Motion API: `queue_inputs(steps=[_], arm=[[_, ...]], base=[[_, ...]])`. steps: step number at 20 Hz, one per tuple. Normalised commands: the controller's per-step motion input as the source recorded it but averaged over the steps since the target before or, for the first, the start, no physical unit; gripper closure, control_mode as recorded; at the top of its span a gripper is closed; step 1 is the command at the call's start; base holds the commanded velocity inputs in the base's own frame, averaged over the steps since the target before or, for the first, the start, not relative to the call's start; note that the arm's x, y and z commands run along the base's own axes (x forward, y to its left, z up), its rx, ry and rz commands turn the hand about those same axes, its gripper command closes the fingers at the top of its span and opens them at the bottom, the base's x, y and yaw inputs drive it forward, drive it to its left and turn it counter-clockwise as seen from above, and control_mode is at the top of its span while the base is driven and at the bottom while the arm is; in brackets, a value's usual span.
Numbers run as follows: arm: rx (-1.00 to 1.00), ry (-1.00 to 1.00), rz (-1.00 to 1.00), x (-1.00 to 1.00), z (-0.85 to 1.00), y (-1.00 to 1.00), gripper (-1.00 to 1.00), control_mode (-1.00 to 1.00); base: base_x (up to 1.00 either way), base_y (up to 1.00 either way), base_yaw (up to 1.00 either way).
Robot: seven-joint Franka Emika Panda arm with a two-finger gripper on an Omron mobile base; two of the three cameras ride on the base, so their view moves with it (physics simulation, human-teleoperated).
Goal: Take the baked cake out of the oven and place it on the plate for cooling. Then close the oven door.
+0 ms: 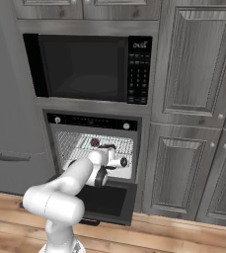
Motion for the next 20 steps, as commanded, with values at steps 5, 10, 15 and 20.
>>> queue_inputs(steps=[5, 10, 15, 20], arm=[[0.0, 0.11, 0.0, -0.13, -0.32, 0.0, -1.0, -1.0], [0.0, 0.07, 0.0, -0.25, -0.31, 0.01, -1.0, -1.0], [0.0, 0.06, 0.0, -0.31, -0.32, 0.01, 1.0, -1.0], [0.0, 0.03, -0.01, -0.25, -0.3, 0.0, 1.0, -1.0]], base=[[0.0, 0.0, 0.0], [0.0, 0.0, 0.0], [0.0, 0.0, 0.0], [0.0, 0.0, 0.0]])
